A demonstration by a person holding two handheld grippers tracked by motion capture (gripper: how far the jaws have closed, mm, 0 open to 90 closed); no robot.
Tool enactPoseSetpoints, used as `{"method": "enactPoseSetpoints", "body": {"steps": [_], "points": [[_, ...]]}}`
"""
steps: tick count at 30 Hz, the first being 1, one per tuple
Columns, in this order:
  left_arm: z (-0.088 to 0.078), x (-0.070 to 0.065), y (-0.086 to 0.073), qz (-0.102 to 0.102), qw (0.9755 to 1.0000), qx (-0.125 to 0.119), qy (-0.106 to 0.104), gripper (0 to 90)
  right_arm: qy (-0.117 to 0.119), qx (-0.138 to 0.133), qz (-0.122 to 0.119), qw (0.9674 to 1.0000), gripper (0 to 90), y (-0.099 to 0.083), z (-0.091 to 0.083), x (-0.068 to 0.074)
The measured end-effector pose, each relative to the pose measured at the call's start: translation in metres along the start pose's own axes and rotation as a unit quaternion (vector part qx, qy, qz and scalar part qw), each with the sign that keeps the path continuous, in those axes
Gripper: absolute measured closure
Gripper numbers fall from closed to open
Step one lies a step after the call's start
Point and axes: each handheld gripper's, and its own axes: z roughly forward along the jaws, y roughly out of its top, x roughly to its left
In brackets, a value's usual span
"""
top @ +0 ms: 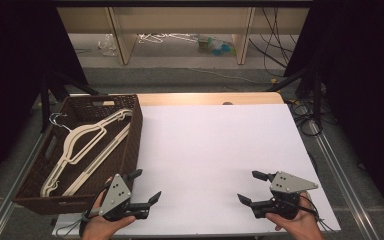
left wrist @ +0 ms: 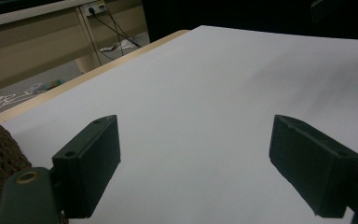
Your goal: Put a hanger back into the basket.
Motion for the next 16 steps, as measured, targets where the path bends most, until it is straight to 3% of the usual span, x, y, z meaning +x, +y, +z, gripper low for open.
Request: {"method": "enactPoseSetpoints", "body": {"steps": [6, 7, 11, 12, 13, 16], "points": [[0.0004, -0.0016, 0.0003, 0.004, 1.0000, -0.001, -0.005, 16.3, 0.001, 0.002, 0.001, 1.0000, 16.8, -0.0009, 0.0014, 0.0005], [-0.0001, -0.0028, -0.0002, -0.008, 1.0000, 0.002, -0.005, 16.3, 0.000, 0.002, 0.000, 1.0000, 16.8, -0.0011, 0.0016, 0.0005], [0.0003, -0.0026, -0.0004, -0.009, 0.9999, -0.002, -0.006, 16.2, 0.000, 0.002, 0.000, 1.0000, 16.8, -0.0009, 0.0018, 0.0006], [0.0003, -0.0014, 0.0005, 0.000, 1.0000, -0.005, -0.004, 16.2, 0.003, 0.005, 0.004, 1.0000, 16.8, -0.0011, 0.0017, 0.0010], [0.0002, -0.0025, -0.0003, -0.009, 0.9999, -0.001, -0.005, 16.2, 0.003, 0.006, 0.004, 1.0000, 16.8, -0.0013, 0.0018, 0.0011], [0.0006, -0.0012, -0.0003, 0.003, 1.0000, -0.001, -0.005, 16.2, 0.000, 0.001, -0.002, 1.0000, 16.8, -0.0009, 0.0020, 0.0003]]}}
